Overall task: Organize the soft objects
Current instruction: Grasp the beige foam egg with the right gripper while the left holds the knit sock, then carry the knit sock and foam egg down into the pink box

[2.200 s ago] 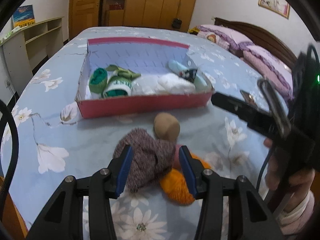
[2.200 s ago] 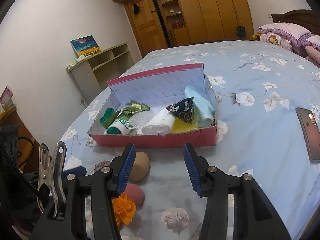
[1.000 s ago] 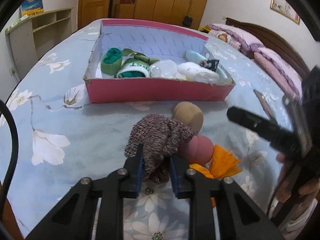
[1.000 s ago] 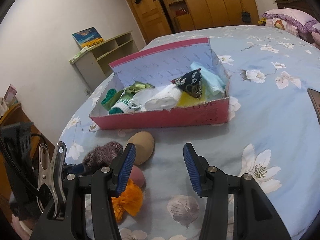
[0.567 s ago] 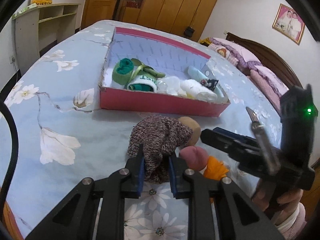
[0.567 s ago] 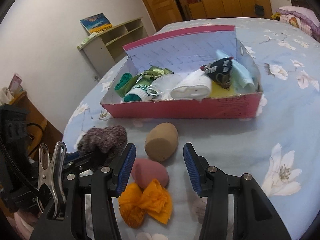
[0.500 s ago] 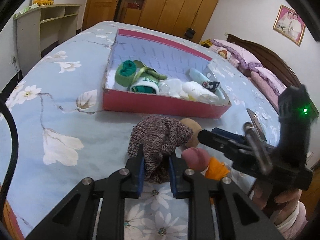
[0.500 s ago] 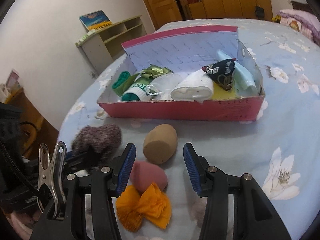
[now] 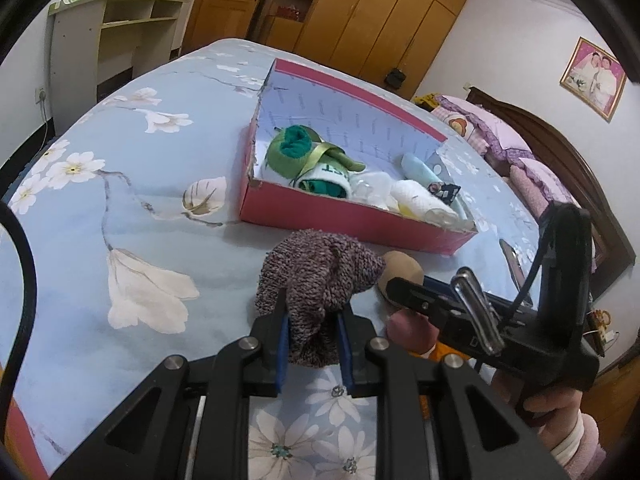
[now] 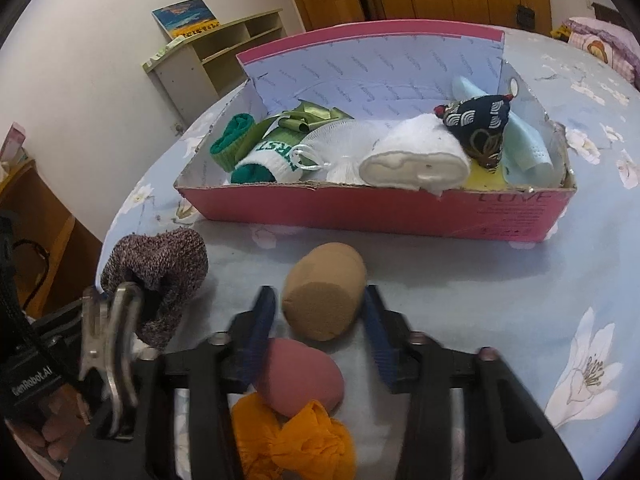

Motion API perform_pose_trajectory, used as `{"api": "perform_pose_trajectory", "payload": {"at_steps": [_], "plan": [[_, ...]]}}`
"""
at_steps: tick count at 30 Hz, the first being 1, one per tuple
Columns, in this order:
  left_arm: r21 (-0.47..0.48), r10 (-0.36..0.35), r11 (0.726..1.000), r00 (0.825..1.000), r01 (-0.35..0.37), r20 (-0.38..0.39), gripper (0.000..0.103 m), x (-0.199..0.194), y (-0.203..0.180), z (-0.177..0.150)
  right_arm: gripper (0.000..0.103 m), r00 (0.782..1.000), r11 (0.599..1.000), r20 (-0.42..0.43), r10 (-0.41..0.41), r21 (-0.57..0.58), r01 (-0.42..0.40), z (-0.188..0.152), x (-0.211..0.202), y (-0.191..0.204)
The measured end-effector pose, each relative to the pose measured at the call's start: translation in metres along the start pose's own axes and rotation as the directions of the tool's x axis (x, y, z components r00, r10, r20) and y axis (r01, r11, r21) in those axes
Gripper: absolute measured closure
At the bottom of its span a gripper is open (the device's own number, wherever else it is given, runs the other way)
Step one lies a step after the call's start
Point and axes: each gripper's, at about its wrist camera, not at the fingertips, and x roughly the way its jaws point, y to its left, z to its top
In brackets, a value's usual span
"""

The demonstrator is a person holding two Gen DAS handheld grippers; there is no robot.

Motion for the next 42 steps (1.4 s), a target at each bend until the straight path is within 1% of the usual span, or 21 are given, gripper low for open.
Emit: {"api": "perform_pose_trajectory", "payload": {"at_steps": [3,6,13,22,28,34,42], "plan": [[-0.002,-0.003,1.000,1.000,0.003,-0.010,0.082,0.002,-0.001,-0.002,0.069,1.000,1.000,0.008,0.008,0.006,-0.008,-0.004,-0.002,-0.002],[0.000,-0.001,1.000,1.000,0.001,-0.010,0.082,0.003,-0.002,-0.001,0.071,1.000,1.000,0.027,0.003,-0.004,-0.003,-0.005,-0.009,-0.001],[0.010,0.008,1.000,1.000,-0.008,-0.005,0.082,0.001,-0.008,0.002,0.072,0.997,0.999,0.073,-0.020,-0.048,0.023,-0.012,-0.030,0.002],[0.046,0.003,0.999,1.000,-0.004,0.021,0.082,-0.004,-0.025,0.013,0.072,0.991,0.999,0.134,-0.007,-0.051,0.014,-0.014,-0.057,-0.002],[0.075,0.000,0.997,0.999,-0.003,0.035,0.082,-0.005,-0.039,0.027,0.072,0.985,0.998,0.170,-0.001,-0.062,0.012,-0.012,-0.071,-0.004],[0.111,-0.007,0.994,0.998,0.000,0.063,0.082,-0.008,-0.050,0.042,0.072,0.980,0.998,0.199,-0.005,-0.058,0.017,-0.003,-0.082,-0.006],[0.141,-0.002,0.990,0.995,-0.012,0.100,0.082,-0.010,-0.055,0.074,0.072,0.972,0.994,0.232,-0.023,-0.095,0.046,0.019,-0.095,0.000]]}}
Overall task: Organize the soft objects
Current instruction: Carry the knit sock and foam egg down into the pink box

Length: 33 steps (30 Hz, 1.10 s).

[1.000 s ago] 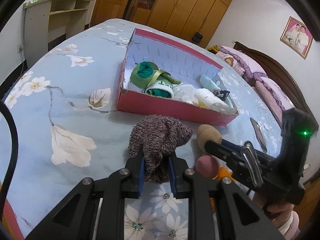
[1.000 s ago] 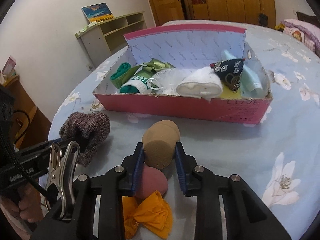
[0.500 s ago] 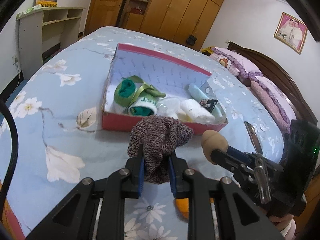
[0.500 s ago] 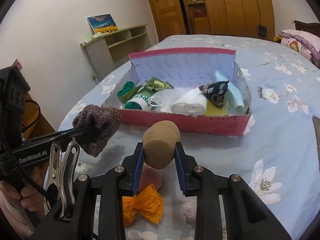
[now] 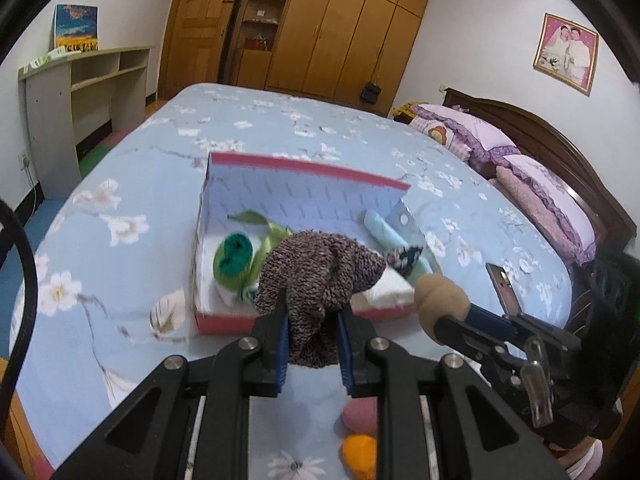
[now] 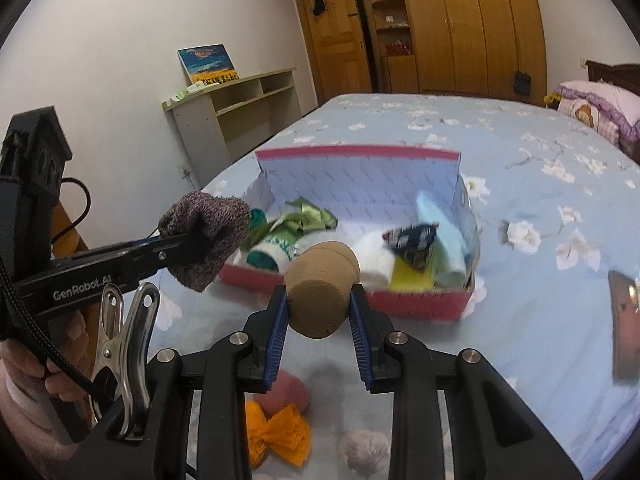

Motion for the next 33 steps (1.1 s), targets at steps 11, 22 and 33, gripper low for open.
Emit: {"api": "perform_pose_trajectory", "payload": {"at_steps": [11,22,33], "plan": [[-0.002,0.016,1.000,1.000,-0.016,0.009,0.082,0.027,-0.006,0.030,0.072,1.000,1.000,0.012,-0.006,-0.017,0.006,0.022,0.010,-0.005],[0.033,0.062,0.997,0.998,-0.063,0.031,0.082,0.054,-0.013,0.065,0.072,0.998,0.999,0.063,-0.012,0.043,0.009,0.059,0.024,-0.033],[0.012,0.086,0.996,0.996,-0.086,-0.002,0.082,0.104,-0.007,0.076,0.072,0.997,0.997,0.058,-0.060,0.049,0.057,0.074,0.067,-0.050]]}}
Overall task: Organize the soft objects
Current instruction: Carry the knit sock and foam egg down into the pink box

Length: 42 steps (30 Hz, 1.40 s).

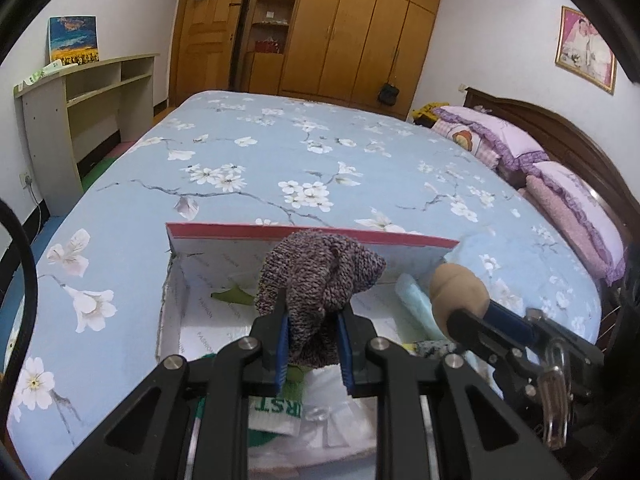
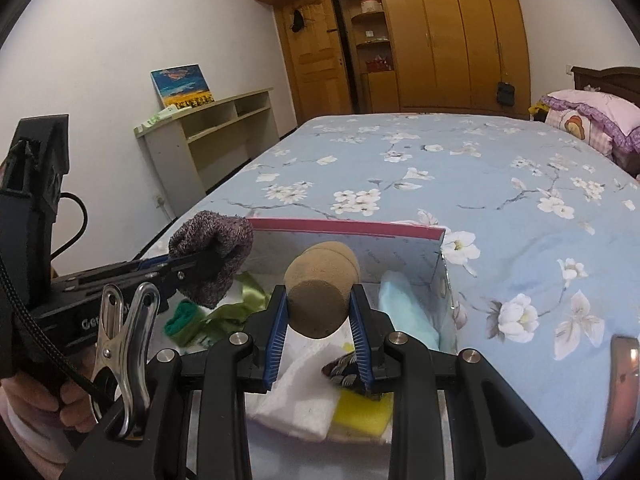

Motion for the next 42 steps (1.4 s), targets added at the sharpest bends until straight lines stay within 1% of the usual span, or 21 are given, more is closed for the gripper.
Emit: {"api": "perform_pose_trajectory", "payload": {"at_steps": [5,11,17,20,23,27,30,34,37,40,41,42], "plan": [[-0.022,0.030,0.999,0.999,-0.030,-0.021,0.082,0.024,0.004,-0.003,0.072,1.000,1.000,-0.024,-0.006,0.030,0.007,-0.003,0.023,-0.008],[-0.025,0.066,0.997,0.997,-0.067,-0.045,0.082,0.047,0.009,-0.010,0.072,0.997,0.998,-0.053,-0.049,0.023,0.050,-0.008,0.046,-0.016],[-0.045,0.084,0.995,0.993,-0.088,-0.085,0.081,0.067,0.016,-0.018,0.072,0.993,0.997,-0.088,-0.081,0.012,0.083,-0.016,0.064,-0.021],[-0.062,0.080,0.994,0.993,-0.085,-0.087,0.081,0.071,0.019,-0.020,0.071,0.991,0.996,-0.092,-0.093,-0.004,0.093,-0.018,0.070,-0.020],[-0.060,0.087,0.994,0.993,-0.091,-0.078,0.081,0.072,0.020,-0.020,0.071,0.990,0.994,-0.098,-0.106,-0.016,0.105,-0.022,0.077,-0.020],[-0.046,0.102,0.993,0.992,-0.106,-0.071,0.079,0.075,0.019,-0.023,0.070,0.987,0.994,-0.123,-0.108,-0.002,0.108,-0.027,0.085,-0.024],[-0.027,0.113,0.993,0.992,-0.114,-0.063,0.079,0.076,0.017,-0.025,0.069,0.987,0.995,-0.136,-0.088,0.029,0.092,-0.030,0.088,-0.030],[-0.029,0.113,0.993,0.992,-0.115,-0.061,0.079,0.076,0.017,-0.026,0.068,0.986,0.995,-0.130,-0.100,0.011,0.103,-0.033,0.088,-0.027],[-0.025,0.115,0.993,0.992,-0.116,-0.058,0.078,0.076,0.016,-0.027,0.068,0.987,0.995,-0.128,-0.097,0.018,0.101,-0.033,0.088,-0.027],[-0.023,0.117,0.993,0.991,-0.119,-0.059,0.075,0.077,0.015,-0.026,0.067,0.987,0.995,-0.126,-0.096,0.024,0.099,-0.033,0.089,-0.028],[-0.023,0.117,0.993,0.991,-0.118,-0.060,0.072,0.077,0.015,-0.026,0.067,0.987,0.995,-0.127,-0.096,0.025,0.100,-0.033,0.089,-0.027],[-0.022,0.113,0.993,0.992,-0.115,-0.059,0.066,0.077,0.014,-0.026,0.067,0.987,0.995,-0.126,-0.096,0.027,0.100,-0.033,0.088,-0.027]]}}
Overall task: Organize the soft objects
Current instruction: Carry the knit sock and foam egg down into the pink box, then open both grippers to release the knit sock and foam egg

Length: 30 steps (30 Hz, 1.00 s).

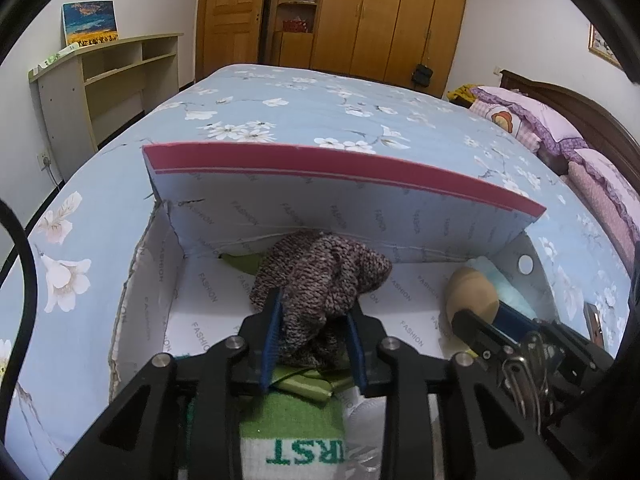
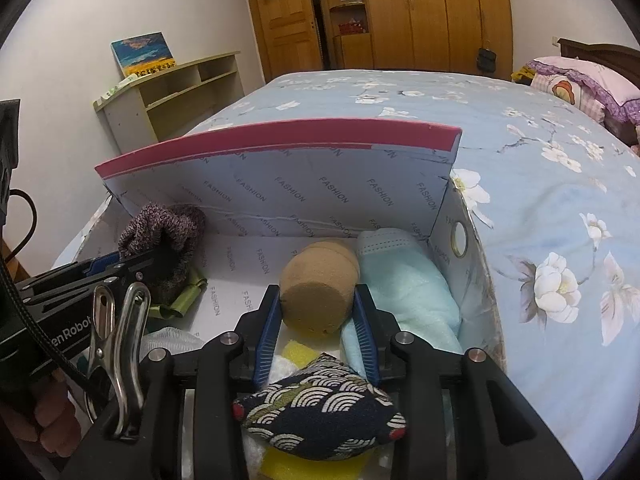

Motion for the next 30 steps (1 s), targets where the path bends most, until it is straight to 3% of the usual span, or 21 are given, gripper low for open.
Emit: {"api": "perform_pose_trajectory", "payload": {"at_steps": [2,6,18,30], "plan": [[0.010,-0.003,1.000,1.000,0.003,0.003,0.055,-0.001,-0.001,-0.001,0.066,1.000,1.000,0.003,0.002,0.001,-0.002,-0.001,-0.001,0.001],[0.018,-0.001,1.000,1.000,0.001,-0.006,0.050,-0.003,-0.003,0.000,0.062,1.000,1.000,0.015,0.024,0.020,-0.025,-0.001,-0.005,-0.002],[0.005,0.002,1.000,1.000,-0.002,0.024,0.042,-0.027,-0.003,0.003,0.047,0.994,0.999,0.101,0.038,0.030,-0.041,0.002,-0.029,-0.001],[-0.025,0.014,1.000,0.999,-0.013,0.033,0.039,-0.061,0.005,-0.005,0.045,0.989,0.998,0.141,0.050,0.037,-0.056,-0.003,-0.063,0.005]]}}
